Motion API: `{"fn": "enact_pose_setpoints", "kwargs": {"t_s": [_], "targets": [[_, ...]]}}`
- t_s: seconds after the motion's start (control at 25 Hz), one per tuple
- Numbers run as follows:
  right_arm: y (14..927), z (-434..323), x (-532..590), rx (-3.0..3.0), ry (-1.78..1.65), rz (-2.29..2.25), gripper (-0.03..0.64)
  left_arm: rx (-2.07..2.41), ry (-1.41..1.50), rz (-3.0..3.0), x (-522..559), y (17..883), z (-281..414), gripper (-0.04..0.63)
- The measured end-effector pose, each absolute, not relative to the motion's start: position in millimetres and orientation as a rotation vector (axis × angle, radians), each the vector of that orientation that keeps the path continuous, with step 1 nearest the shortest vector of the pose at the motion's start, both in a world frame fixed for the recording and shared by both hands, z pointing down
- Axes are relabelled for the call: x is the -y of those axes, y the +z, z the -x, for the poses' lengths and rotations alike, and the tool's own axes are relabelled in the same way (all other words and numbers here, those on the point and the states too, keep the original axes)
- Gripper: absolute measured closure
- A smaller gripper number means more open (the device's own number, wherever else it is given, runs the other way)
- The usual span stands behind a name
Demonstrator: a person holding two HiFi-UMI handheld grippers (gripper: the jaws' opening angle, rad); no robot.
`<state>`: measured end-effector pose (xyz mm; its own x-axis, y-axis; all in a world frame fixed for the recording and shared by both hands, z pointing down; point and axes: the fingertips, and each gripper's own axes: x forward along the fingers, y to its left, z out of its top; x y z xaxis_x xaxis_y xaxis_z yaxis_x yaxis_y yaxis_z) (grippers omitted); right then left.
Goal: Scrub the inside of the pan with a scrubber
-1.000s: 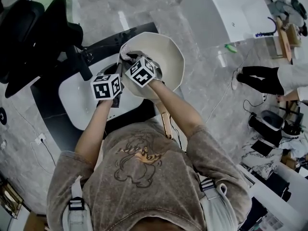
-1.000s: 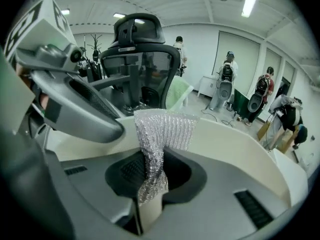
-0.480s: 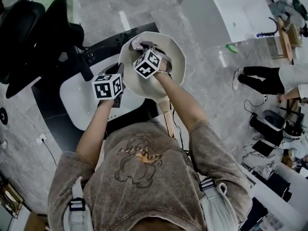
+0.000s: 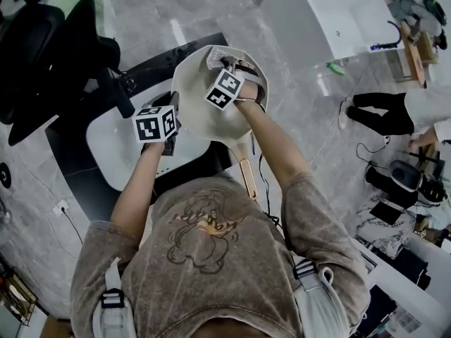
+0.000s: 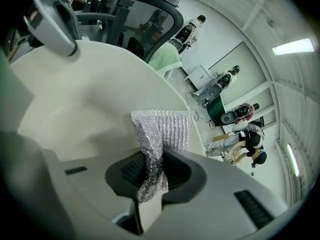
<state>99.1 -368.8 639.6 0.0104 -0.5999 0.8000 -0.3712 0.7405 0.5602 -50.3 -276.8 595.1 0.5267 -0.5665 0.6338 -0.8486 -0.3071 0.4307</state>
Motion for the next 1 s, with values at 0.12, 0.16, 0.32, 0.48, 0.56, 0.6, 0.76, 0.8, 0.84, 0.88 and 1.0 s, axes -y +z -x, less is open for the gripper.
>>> {"fn": "enact_pose_setpoints", "kwargs": {"t_s": [0.12,0.16,0.32,0.48,0.56,0.6,0.76,0.8,0.84,0.88,1.0], "targets": [[638.8,-117.2,364.3,1.566,-0.2,-0.788,0.537,1.146,0.474,-2.012,276.8,595.7,48.4,0.551],[638.3,-122.3,362.5,1.556,-0.191,-0.779,0.537,1.146,0.473,-2.012,277.3,595.7,47.9,0.551],[637.8,-139.8,352.6,1.509,-0.151,-0.704,0.537,1.154,0.483,-2.014,278.3,595.5,48.0,0.551],[639.5,-153.7,335.9,1.482,-0.08,-0.613,0.537,1.155,0.505,-2.022,276.5,596.6,47.2,0.549],[639.8,-159.2,326.2,1.47,-0.035,-0.573,0.537,1.157,0.506,-2.026,276.9,596.0,47.1,0.549],[640.1,-162.1,320.6,1.463,-0.013,-0.551,0.537,1.158,0.507,-2.026,276.9,595.8,47.0,0.549],[643.6,-171.8,292.7,1.435,0.071,-0.449,0.537,1.17,0.527,-2.03,277.2,596.0,47.6,0.549],[644.5,-173.5,286.0,1.43,0.089,-0.427,0.537,1.174,0.534,-2.033,277.5,596.1,47.8,0.549],[645.2,-175.0,279.8,1.426,0.104,-0.408,0.537,1.178,0.539,-2.037,277.8,596.1,47.8,0.549],[645.8,-176.2,274.2,1.423,0.115,-0.39,0.537,1.181,0.543,-2.039,278.2,596.1,47.7,0.549],[647.1,-175.7,258.9,1.419,0.163,-0.34,0.537,1.181,0.554,-2.04,278.3,596.7,47.2,0.549]]}}
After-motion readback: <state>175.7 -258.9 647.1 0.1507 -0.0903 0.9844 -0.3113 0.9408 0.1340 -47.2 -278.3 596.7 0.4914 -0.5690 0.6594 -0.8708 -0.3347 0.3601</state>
